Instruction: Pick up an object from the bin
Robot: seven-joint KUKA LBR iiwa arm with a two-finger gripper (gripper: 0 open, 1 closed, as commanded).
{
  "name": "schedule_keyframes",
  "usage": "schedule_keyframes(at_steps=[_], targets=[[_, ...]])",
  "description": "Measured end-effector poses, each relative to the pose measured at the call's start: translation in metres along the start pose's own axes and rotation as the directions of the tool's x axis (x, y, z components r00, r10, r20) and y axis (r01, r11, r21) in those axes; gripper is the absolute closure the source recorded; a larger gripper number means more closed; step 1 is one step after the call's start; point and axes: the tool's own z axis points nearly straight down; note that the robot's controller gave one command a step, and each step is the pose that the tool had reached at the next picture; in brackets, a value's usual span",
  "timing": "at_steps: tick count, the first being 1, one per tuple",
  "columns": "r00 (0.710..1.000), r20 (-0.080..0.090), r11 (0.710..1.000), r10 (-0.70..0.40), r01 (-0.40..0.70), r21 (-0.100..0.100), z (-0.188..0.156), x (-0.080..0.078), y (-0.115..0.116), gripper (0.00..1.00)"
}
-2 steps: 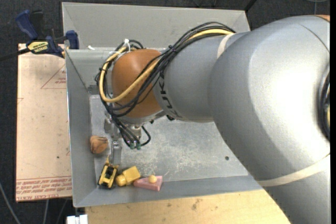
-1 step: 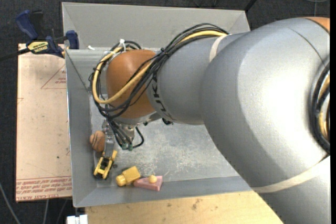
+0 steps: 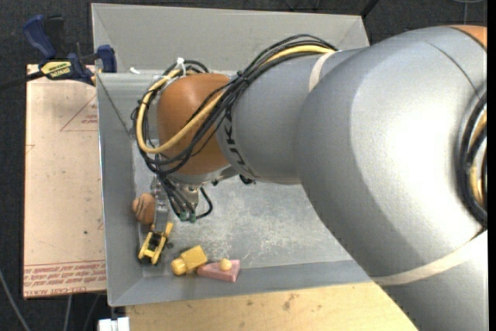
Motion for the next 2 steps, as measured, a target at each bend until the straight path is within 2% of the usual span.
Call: schedule_keyframes(at_steps=[2], targets=[[0.999,-0.002,0.999,0.035,-0.035,0.006,-0.016,0.0,0.002,1.0]])
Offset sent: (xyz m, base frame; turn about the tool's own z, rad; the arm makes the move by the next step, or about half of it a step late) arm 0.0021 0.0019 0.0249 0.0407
